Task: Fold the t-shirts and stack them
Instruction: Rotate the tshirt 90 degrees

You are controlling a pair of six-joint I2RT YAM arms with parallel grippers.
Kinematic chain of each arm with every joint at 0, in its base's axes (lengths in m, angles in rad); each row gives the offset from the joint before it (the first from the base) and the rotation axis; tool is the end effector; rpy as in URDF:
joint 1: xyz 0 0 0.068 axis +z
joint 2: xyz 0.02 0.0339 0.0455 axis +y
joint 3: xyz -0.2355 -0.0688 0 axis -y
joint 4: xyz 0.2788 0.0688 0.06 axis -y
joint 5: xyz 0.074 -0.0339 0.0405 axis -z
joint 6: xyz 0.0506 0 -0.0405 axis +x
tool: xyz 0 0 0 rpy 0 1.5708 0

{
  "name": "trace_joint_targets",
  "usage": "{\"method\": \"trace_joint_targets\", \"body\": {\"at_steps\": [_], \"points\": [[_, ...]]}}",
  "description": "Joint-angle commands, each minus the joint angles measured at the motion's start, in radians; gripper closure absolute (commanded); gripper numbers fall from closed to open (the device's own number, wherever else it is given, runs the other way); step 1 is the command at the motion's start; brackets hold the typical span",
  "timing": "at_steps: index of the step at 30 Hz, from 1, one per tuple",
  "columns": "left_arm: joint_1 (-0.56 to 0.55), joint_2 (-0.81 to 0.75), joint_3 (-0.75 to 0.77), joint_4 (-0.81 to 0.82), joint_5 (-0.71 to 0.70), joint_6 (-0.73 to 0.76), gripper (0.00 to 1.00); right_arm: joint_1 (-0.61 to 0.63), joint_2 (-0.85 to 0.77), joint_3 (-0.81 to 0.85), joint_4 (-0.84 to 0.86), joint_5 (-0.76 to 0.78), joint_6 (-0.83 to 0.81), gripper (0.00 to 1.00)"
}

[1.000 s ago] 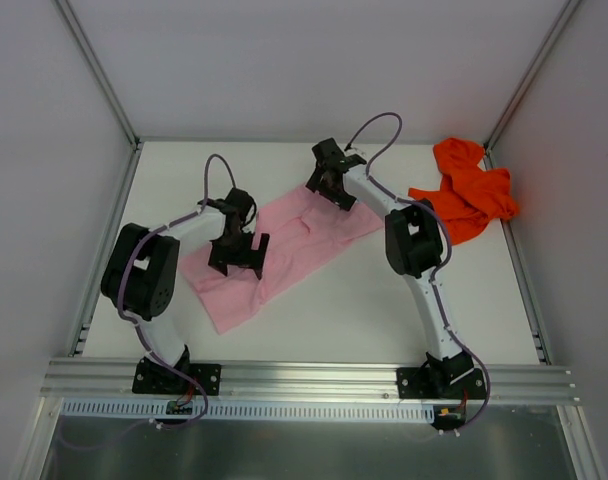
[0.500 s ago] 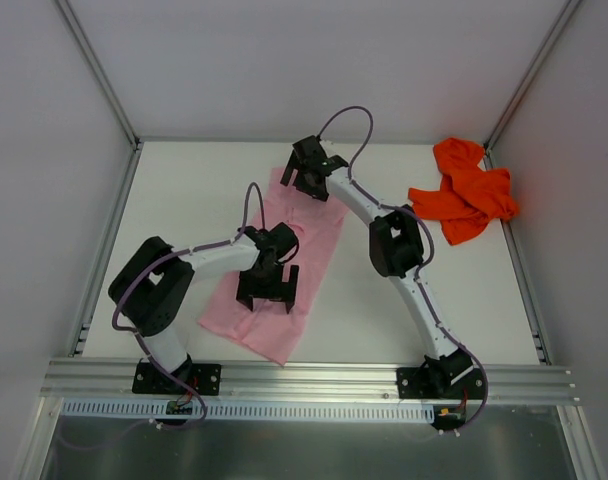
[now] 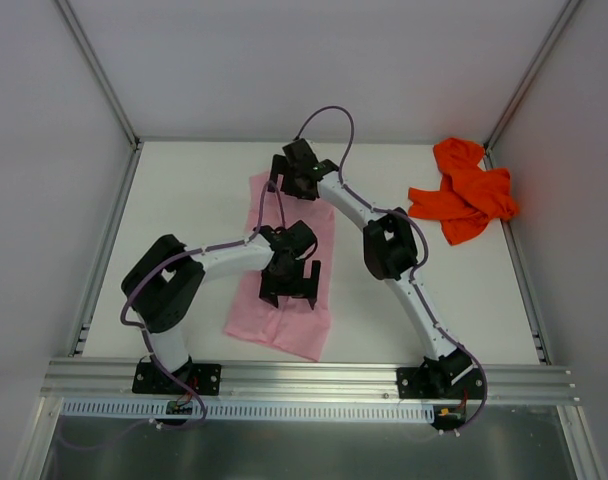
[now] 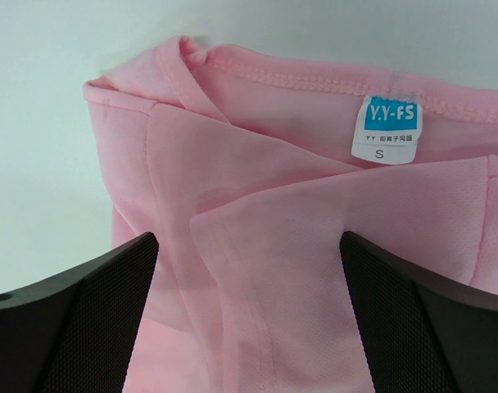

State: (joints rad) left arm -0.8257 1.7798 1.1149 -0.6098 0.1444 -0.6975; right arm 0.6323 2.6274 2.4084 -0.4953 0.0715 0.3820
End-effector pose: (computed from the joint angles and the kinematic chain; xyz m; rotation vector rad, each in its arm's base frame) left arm 0.2398 -0.2706 0.1004 0.2238 2.9828 -0.4644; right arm 0.4896 0.3542 0.1458 -0.2523 2.3096 0.4424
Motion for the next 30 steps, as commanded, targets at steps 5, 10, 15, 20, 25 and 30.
{"method": "trace_joint_targets", "body": {"at_steps": [5,10,15,20,25,30], "points": [[-0.021,-0.256,0.028,-0.110,-0.069,-0.095,0.01,-0.022,-0.226,0.057,0.027,0.013,-0.187,0.04],[-0.023,-0.347,-0.033,-0.079,-0.212,-0.036,0.01,-0.022,-0.423,-0.065,0.001,0.080,-0.204,0.04],[-0.023,-0.299,-0.119,0.059,-0.161,0.018,0.01,-0.020,-0.471,-0.228,-0.100,0.090,-0.140,0.04],[-0.024,-0.370,-0.204,0.041,-0.299,-0.033,0.01,0.033,-0.437,-0.356,-0.100,0.019,-0.095,0.04],[-0.023,-0.506,-0.279,0.031,-0.362,-0.086,0.01,0.110,-0.307,-0.244,-0.153,0.014,-0.077,0.04],[-0.024,-0.698,-0.365,-0.002,-0.442,-0.157,0.01,0.142,-0.199,-0.140,-0.302,0.187,-0.031,0.04]]}}
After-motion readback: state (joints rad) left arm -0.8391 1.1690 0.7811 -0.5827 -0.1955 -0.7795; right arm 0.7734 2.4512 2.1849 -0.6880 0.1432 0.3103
